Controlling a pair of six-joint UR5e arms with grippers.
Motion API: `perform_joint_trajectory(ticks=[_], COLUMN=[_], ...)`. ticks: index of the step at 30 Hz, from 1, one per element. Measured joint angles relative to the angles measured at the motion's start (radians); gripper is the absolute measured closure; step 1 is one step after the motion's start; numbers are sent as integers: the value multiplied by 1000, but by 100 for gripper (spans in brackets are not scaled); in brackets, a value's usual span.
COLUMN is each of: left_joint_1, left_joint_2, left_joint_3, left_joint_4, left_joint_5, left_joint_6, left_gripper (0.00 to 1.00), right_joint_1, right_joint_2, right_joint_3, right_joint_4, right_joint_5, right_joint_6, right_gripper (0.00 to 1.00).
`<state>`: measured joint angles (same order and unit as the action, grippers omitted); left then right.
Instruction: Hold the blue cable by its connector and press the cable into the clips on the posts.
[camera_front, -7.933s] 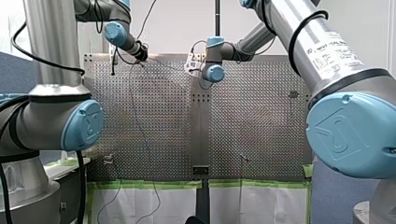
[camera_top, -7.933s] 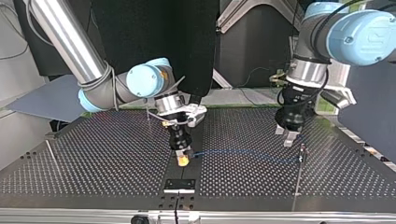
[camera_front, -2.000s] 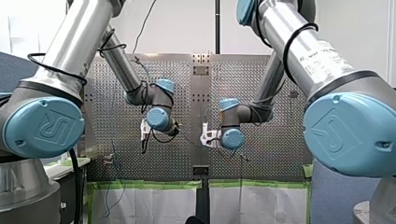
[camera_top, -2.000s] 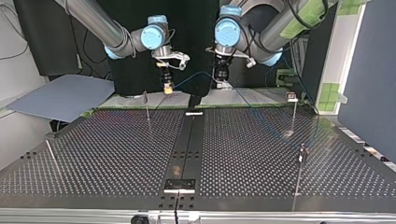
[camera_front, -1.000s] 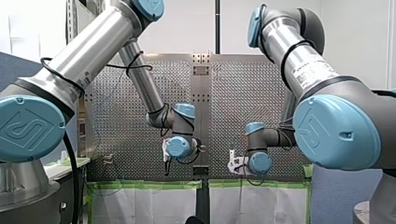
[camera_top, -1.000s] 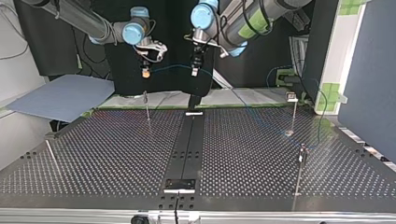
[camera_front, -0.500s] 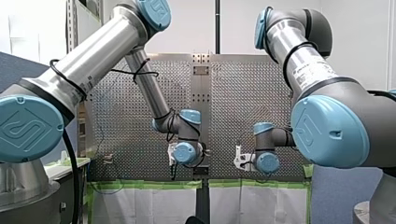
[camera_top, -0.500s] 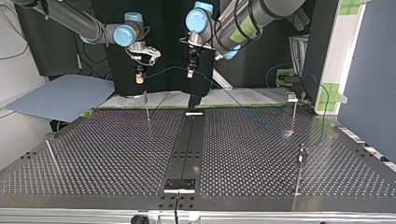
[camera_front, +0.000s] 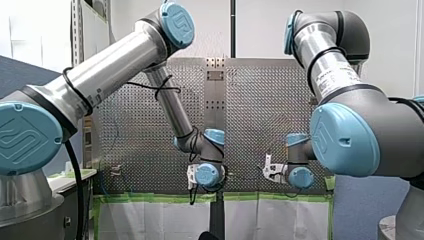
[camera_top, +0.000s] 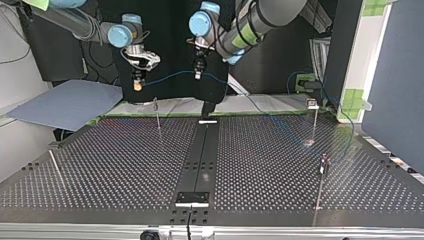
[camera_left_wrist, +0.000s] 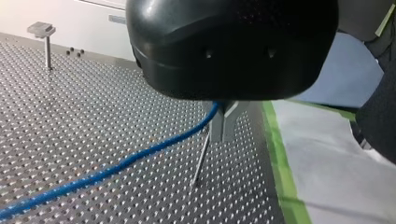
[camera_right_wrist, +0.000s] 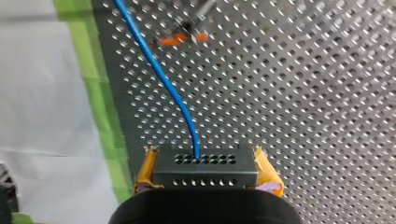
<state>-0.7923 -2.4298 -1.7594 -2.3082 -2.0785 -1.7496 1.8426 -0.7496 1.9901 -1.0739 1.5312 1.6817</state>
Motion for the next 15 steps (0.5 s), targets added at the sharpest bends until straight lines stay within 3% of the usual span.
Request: perform_joint_trajectory(ticks=[7,15], left_joint_1=[-60,-107], left_joint_2=[-60,-132], left_joint_3=[60,131], left_joint_4=[10,-23], left_joint_5=[-29,-30], left_joint_6=[-10,-18], left_gripper=[100,100], right_joint_1=[-58,-95], right_joint_2=[1,3], right_joint_3=[-20,-40], right_joint_4=[-61,-80], right_joint_5=[-37,-62], right_joint_6=[3,21], right_gripper=[100,100])
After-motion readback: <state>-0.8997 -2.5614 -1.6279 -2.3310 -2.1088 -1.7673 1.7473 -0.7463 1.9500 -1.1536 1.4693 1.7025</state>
